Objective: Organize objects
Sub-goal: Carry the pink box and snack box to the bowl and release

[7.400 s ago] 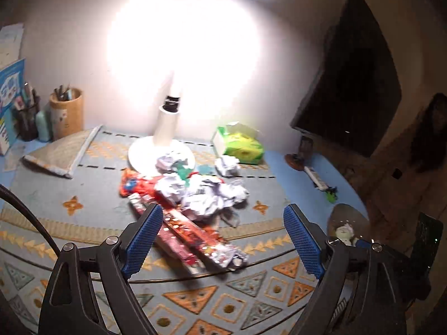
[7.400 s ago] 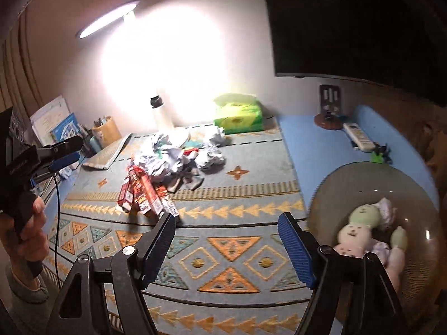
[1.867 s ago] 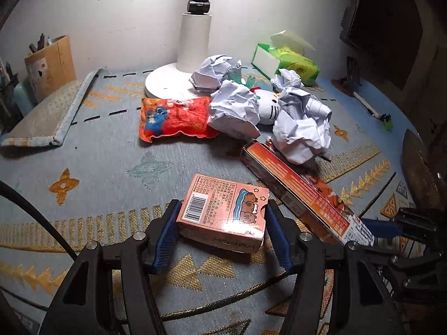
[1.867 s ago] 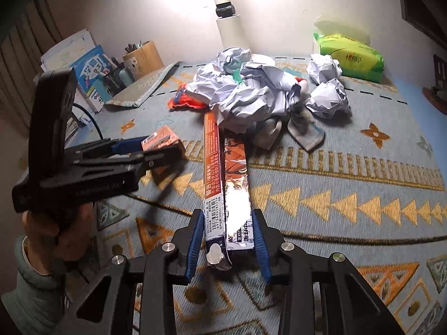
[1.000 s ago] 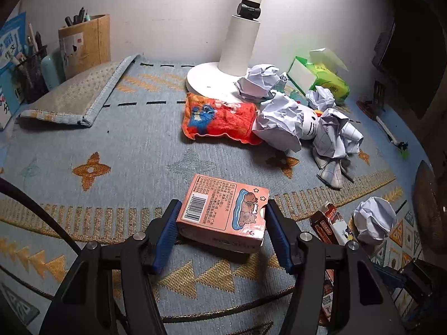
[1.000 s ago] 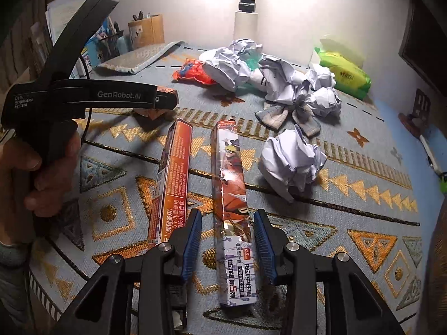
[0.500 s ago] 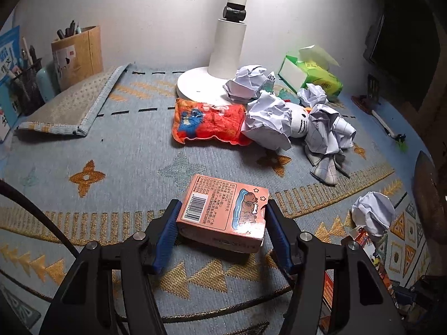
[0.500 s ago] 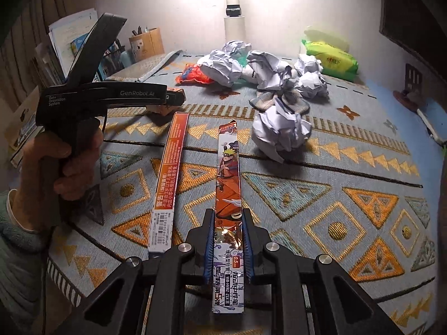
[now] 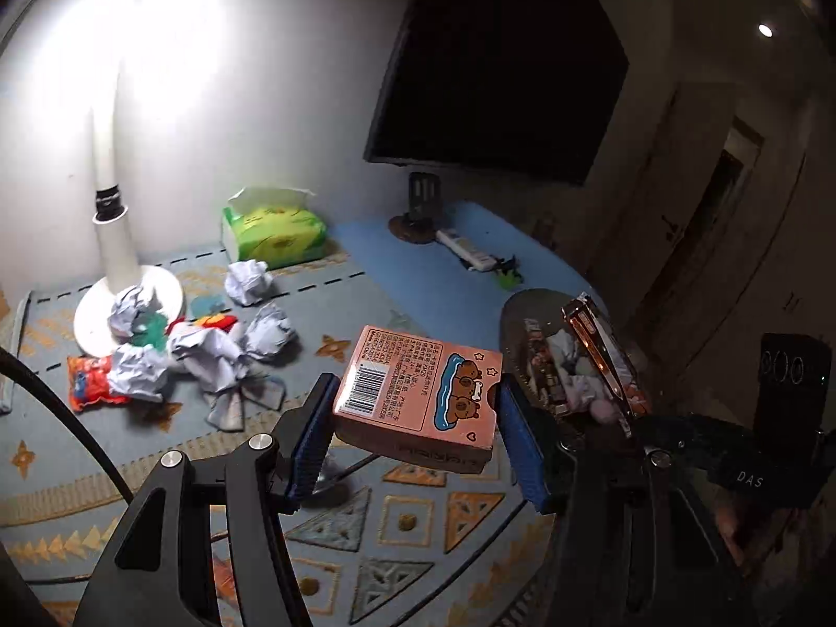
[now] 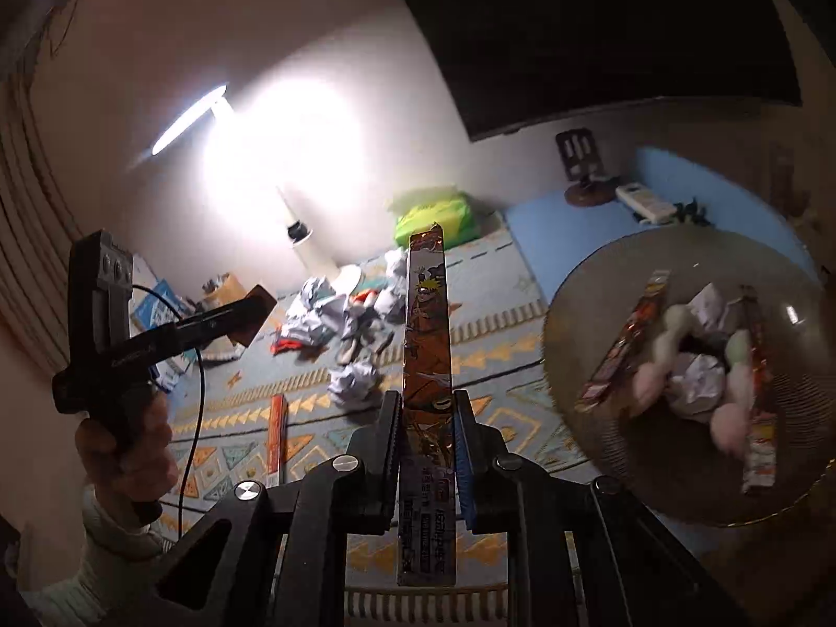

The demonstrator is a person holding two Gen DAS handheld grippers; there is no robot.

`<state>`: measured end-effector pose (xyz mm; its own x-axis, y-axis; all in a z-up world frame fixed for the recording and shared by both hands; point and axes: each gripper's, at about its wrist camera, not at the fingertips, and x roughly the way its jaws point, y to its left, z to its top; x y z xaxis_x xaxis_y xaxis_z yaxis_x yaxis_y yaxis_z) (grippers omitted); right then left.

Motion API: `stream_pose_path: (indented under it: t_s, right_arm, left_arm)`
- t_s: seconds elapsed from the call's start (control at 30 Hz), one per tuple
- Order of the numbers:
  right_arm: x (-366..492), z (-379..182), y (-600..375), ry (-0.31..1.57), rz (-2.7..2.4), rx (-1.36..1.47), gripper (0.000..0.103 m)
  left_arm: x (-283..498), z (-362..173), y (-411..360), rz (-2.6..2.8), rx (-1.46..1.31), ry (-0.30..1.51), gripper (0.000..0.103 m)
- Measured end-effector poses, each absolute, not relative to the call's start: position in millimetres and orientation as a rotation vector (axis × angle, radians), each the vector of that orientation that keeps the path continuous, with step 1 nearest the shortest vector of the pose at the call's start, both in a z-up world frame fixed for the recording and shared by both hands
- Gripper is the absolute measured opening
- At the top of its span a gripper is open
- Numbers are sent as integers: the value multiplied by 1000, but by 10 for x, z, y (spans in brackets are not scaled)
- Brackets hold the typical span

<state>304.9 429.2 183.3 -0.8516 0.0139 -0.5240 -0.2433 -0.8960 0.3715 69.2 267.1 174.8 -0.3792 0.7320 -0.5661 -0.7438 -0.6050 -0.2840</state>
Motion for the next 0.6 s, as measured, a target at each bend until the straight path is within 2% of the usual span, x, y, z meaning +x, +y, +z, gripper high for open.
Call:
stream_pose_path:
  t_s: [0.2,0.47,0.5,0.57,0.6]
  right_arm:
    - [3364,2057,5093,728,2608,-635,18]
    - [3176,1813,5452,742,2468,-707,18]
    - [3140,1769,5470,744,2465,-722,18]
    - [3025,1650,5524,739,2448,-796,25]
    - [3018,1601,5543,748,2436,-820,27]
  left_arm:
    - [869,1984,3667,1907,-766,0,58]
    - [960,1673,4485,1846,-779,21,60]
    - [946,1617,4523,1835,-791,9,64]
    - [900,1494,4594,1805,-828,-4,92]
    - [878,1442,4594,1813,-842,-18,93]
